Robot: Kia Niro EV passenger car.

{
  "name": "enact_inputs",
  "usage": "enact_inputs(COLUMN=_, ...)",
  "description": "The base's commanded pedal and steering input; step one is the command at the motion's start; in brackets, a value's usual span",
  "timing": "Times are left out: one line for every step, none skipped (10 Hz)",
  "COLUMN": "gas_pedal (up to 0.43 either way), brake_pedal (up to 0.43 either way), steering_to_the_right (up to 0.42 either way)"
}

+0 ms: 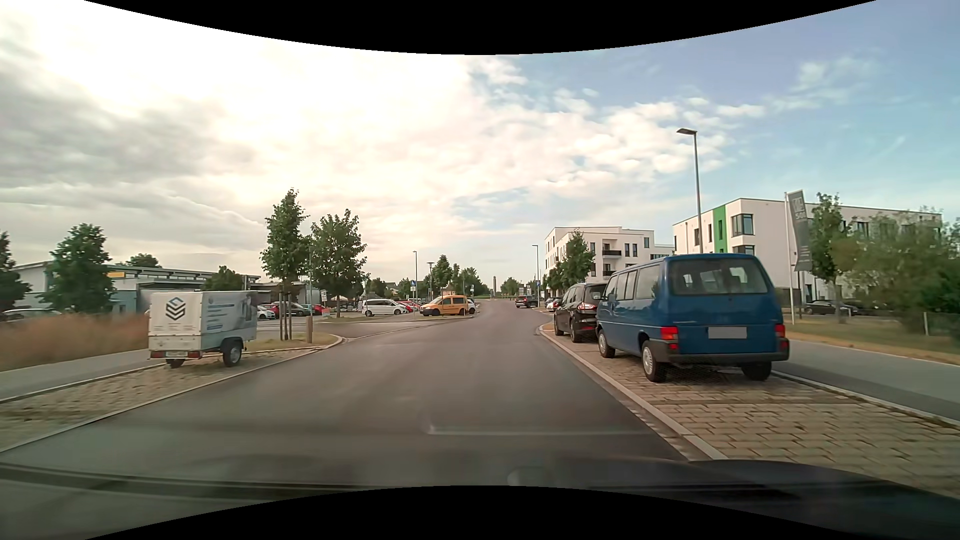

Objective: Follow the waypoints while adhering to traffic rules and regulations

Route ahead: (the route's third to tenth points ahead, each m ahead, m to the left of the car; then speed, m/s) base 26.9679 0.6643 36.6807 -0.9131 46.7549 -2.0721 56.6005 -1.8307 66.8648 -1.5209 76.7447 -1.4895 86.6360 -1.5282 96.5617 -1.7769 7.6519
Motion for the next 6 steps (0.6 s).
enact_inputs(gas_pedal=0.138, brake_pedal=0.0, steering_to_the_right=-0.002)
enact_inputs(gas_pedal=0.13, brake_pedal=0.0, steering_to_the_right=-0.001)
enact_inputs(gas_pedal=0.11, brake_pedal=0.0, steering_to_the_right=0.001)
enact_inputs(gas_pedal=0.079, brake_pedal=0.0, steering_to_the_right=0.003)
enact_inputs(gas_pedal=0.067, brake_pedal=0.0, steering_to_the_right=0.003)
enact_inputs(gas_pedal=0.067, brake_pedal=0.0, steering_to_the_right=0.004)
